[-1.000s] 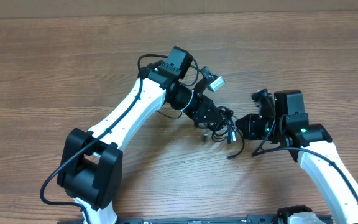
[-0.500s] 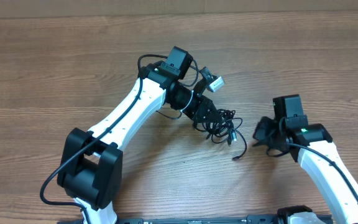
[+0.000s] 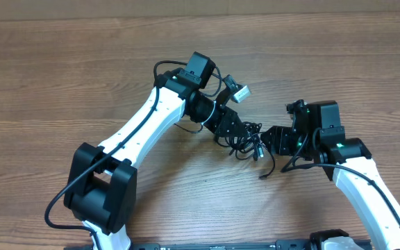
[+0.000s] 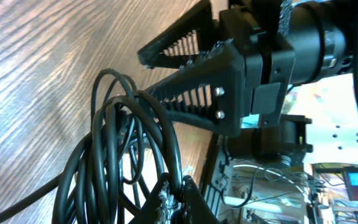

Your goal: Untangle cables

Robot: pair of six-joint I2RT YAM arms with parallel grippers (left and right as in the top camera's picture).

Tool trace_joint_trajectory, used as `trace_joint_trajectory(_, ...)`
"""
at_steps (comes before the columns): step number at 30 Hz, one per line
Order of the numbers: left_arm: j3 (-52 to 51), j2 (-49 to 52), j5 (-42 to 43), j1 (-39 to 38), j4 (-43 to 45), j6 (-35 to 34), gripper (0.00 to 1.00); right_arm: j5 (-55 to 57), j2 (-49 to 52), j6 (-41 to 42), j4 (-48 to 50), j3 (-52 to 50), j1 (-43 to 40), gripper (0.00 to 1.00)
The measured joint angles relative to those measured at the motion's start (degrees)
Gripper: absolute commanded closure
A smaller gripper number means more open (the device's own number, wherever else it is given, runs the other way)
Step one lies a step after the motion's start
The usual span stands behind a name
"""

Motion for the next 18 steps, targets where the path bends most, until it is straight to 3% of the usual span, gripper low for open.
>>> trace_joint_trajectory(6, 0.0, 0.0, 4.39, 0.0, 0.11, 0.0, 0.96, -1.62, 0.0, -3.13, 0.02, 0.0, 0.0, 0.45)
trace_joint_trajectory(18, 0.0, 0.0, 16.79, 0.79, 0.2, -0.02, 0.96, -3.72, 0.0, -4.0, 3.3, 0.0, 0.0, 0.47)
